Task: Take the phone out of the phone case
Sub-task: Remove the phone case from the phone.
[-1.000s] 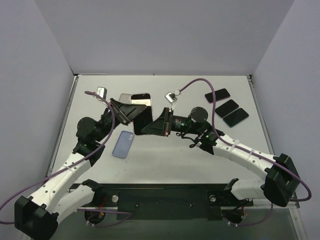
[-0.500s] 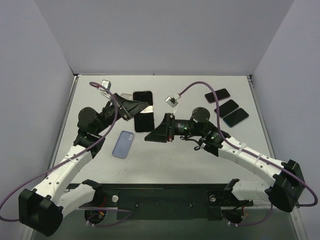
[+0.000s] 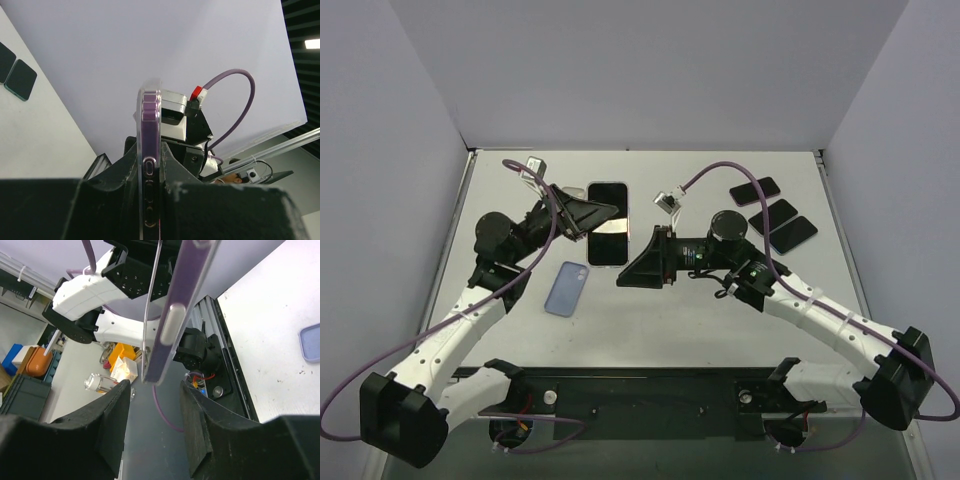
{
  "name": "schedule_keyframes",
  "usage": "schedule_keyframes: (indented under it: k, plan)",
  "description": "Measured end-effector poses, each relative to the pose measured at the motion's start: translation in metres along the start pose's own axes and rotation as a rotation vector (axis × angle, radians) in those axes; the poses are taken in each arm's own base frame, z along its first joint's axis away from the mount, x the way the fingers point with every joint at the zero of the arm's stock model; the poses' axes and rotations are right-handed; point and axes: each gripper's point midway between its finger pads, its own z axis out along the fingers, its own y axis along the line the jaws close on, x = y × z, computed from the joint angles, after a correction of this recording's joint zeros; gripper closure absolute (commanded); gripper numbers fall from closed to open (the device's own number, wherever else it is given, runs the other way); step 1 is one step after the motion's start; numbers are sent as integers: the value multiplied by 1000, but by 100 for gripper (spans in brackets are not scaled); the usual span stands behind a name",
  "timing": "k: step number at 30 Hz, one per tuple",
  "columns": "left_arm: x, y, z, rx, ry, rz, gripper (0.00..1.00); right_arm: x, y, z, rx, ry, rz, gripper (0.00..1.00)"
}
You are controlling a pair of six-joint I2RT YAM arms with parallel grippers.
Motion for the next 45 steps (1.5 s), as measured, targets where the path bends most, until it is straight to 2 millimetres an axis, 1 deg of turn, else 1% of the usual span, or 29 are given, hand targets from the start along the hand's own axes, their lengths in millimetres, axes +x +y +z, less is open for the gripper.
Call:
schedule_keyframes:
  k: [2, 4, 6, 7, 8, 9, 12, 14, 17, 22, 24, 27, 30, 34, 36, 39, 42, 45]
  plan:
    - [1, -1, 0, 2, 4, 5, 100, -5, 1, 2, -2, -7, 8, 62]
    - [1, -2, 0, 5, 6, 12, 100, -13, 4, 5, -15, -18, 8, 66]
    - [1, -5, -1, 8, 7, 17, 100, -19, 8, 9, -34, -28, 7, 76]
    - [1, -5, -1, 11, 7, 20, 100, -21, 10, 10, -43, -33, 7, 84]
    - [1, -7, -1, 13, 7, 21, 100, -23, 10, 11, -47, -35, 7, 89]
    - [1, -8, -1, 16, 7, 18, 100, -23, 10, 12, -49, -36, 12, 100]
    - [2, -13, -2, 31, 14, 40, 100, -19, 7, 13, -46, -18, 29, 100]
    - [4, -13, -3, 34, 28, 38, 100, -16, 7, 13, -34, -5, -21, 100]
    - [8, -17, -3, 46, 52, 8, 100, -13, 5, 12, 15, 15, -188, 100]
    - [13, -35, -3, 117, 74, -20, 100, -22, 6, 4, 89, -26, -529, 100]
    - [9, -39, -2, 132, 53, -24, 100, -28, 6, 3, 87, -30, -611, 100]
    - [4, -39, -3, 149, 13, -65, 100, -34, 6, 5, 65, -8, -678, 100]
    - [3, -46, -4, 181, -2, -111, 100, -36, 10, 8, 23, 49, -702, 100]
    - [6, -70, -5, 266, 0, -156, 100, -37, 36, 12, -110, 125, -723, 100]
    - [10, -81, -7, 309, 14, -177, 100, -34, 43, 13, -168, 151, -719, 100]
    - [16, -91, -9, 343, 37, -195, 100, -26, 43, 18, -232, 191, -695, 100]
    - [20, -90, -9, 339, 54, -200, 100, -20, 41, 24, -283, 234, -624, 100]
    - [17, -88, -9, 336, 30, -210, 100, -23, 43, 26, -291, 243, -521, 100]
